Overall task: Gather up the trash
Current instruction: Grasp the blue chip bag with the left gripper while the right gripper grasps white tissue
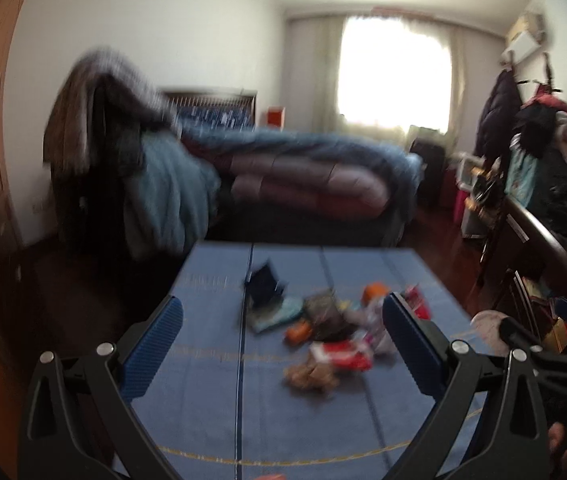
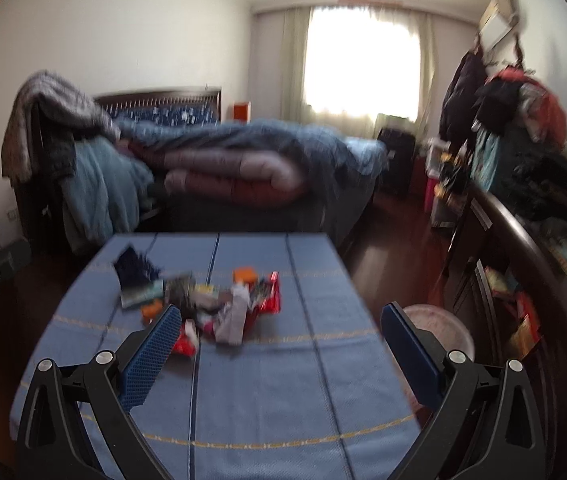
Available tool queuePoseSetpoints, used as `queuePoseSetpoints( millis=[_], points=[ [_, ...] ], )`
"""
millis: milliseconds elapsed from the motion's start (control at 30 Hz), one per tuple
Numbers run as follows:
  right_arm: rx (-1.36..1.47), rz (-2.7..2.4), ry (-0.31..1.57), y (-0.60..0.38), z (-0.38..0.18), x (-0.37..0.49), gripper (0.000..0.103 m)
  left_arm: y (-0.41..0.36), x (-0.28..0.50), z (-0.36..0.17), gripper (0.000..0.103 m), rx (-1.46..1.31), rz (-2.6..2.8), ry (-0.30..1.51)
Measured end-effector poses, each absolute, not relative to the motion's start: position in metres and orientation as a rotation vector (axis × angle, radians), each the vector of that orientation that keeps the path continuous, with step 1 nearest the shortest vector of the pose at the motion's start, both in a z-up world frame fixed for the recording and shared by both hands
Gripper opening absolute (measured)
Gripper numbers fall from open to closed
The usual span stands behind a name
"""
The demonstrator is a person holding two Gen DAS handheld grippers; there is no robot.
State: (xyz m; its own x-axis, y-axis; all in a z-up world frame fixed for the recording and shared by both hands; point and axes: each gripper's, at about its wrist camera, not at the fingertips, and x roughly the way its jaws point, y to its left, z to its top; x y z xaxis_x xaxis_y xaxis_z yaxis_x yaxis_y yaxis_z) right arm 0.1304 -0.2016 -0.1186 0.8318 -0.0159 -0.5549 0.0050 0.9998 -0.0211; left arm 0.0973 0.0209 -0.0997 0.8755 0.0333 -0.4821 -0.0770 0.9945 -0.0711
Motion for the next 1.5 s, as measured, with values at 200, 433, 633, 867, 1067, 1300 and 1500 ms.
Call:
queuePoseSetpoints(
  millis=[200, 433, 633, 867, 1067, 1300, 1500],
  points=[
    [-0.001, 0.044, 0.738, -0.190, -0.165, 0.171, 0.099, 0.054, 0.161, -0.155, 0.100, -0.150, 0.090, 0.631],
    [-0.006, 0.073, 0.797, -0.184, -0.190, 0.207, 0.099, 0.053, 0.284, -0.189, 0.100, -0.069, 0.139, 0.694],
    [-0.020, 0.039, 0.796, -0.192, -0.199, 0.232, 0.099, 0.070, 0.356, -0.233, 0.099, -0.157, 0.146, 0.786],
    [0.049, 0.041, 0.799, -0.208, -0.199, 0.263, 0.099, 0.079, 0.366, -0.252, 0.024, -0.275, 0.066, 0.845],
    [0.135, 0.068, 0.825, -0.219, -0.201, 0.275, 0.099, 0.071, 0.343, -0.233, 0.022, -0.187, 0.127, 0.747],
    [0.042, 0.171, 0.793, -0.178, -0.196, 0.279, 0.085, 0.069, 0.321, -0.210, 0.023, -0.181, 0.145, 0.680],
    [-0.015, 0.123, 0.853, -0.166, -0.224, 0.308, 0.058, 0.075, 0.303, -0.201, 0.024, -0.204, 0.144, 0.666]
  ],
)
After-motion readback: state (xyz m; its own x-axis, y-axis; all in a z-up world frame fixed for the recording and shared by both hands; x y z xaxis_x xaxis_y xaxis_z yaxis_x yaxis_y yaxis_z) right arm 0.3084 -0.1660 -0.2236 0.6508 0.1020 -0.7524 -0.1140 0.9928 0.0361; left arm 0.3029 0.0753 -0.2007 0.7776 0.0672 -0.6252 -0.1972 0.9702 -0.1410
